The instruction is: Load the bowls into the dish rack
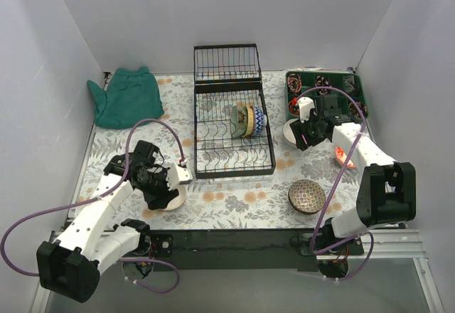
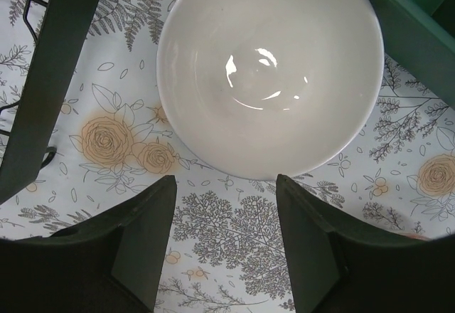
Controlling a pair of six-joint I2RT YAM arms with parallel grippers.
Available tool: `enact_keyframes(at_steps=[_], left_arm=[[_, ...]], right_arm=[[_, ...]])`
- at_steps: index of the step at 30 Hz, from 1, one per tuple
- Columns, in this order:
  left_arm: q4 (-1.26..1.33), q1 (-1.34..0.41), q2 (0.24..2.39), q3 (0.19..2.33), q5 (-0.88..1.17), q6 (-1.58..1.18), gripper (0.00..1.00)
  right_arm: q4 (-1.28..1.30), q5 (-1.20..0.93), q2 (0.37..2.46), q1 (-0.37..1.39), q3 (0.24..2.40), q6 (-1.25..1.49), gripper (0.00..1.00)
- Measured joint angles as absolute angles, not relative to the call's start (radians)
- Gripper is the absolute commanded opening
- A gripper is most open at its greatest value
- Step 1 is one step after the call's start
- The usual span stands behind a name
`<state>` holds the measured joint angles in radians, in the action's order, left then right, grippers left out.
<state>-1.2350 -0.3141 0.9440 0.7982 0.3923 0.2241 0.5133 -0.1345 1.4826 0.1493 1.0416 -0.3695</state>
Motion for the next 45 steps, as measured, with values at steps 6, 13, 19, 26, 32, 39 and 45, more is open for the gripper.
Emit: enact_keyframes(at_steps=[6, 13, 19, 26, 32, 39, 45], left_arm=[[-1.213, -0.325, 0.944, 0.706, 0.339, 0.267, 0.43], [-1.163, -0.375, 0.949, 0.685, 0.309, 0.266, 0.37], [-1.118, -0.417, 0.949, 0.645, 0.287, 0.286, 0.2], [-1.074, -0.426, 0.907, 0.657, 0.251, 0.35, 0.0], [-1.184, -0.426, 0.899, 0.811, 0.23, 0.345, 0.0], [-0.997, -0.422, 1.193, 1.216, 0.287, 0.017, 0.0], [-0.717, -0.39, 1.482, 1.405, 0.45, -0.343, 0.0]], right_arm=[[0.513, -0.134, 1.456, 0.149, 1.029, -0.369, 0.67], [0.503, -0.135, 1.423, 0.149, 1.001, -0.369, 0.67], [0.503, -0.135, 1.42, 0.149, 0.997, -0.369, 0.67], [0.498, -0.134, 1.418, 0.149, 0.99, -0.369, 0.67], [0.496, -0.134, 1.412, 0.149, 0.972, -0.369, 0.67], [0.495, -0.134, 1.413, 0.149, 0.966, -0.369, 0.67], [0.496, -0.134, 1.423, 0.149, 0.987, -0.369, 0.66]])
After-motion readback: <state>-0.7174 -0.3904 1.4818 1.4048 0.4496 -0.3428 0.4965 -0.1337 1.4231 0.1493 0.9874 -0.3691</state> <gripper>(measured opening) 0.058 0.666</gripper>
